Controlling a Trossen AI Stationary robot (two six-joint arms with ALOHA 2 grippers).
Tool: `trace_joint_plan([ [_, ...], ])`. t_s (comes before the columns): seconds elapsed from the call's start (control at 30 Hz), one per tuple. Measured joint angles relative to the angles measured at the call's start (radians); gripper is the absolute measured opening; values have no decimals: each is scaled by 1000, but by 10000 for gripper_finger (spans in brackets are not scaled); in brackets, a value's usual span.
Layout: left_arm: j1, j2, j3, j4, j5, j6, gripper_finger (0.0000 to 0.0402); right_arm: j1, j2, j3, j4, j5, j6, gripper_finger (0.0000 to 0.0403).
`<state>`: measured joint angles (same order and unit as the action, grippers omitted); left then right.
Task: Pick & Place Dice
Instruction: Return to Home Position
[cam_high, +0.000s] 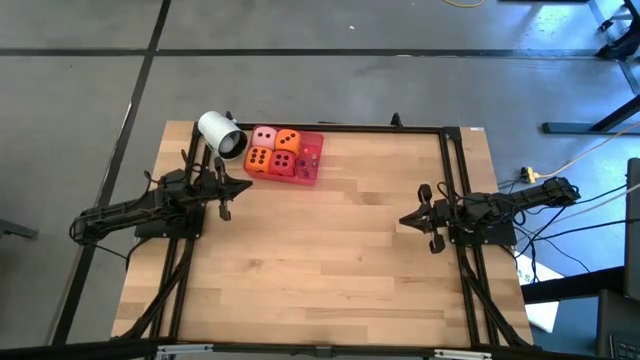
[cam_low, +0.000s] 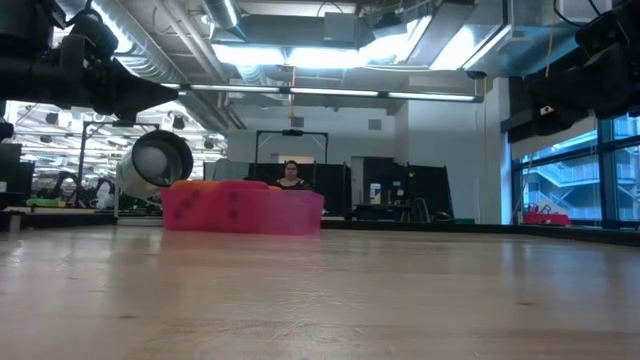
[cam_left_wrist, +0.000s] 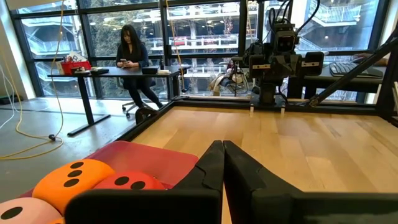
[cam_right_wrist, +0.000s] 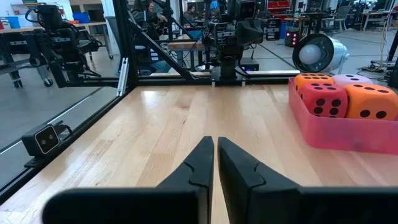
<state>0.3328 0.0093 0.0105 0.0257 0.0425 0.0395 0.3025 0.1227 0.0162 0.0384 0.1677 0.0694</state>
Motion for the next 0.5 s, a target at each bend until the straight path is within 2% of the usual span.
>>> trace_joint_plan([
  [0.5,0,0,0,0,0,0,2,0,0,0,0,0,0,25],
])
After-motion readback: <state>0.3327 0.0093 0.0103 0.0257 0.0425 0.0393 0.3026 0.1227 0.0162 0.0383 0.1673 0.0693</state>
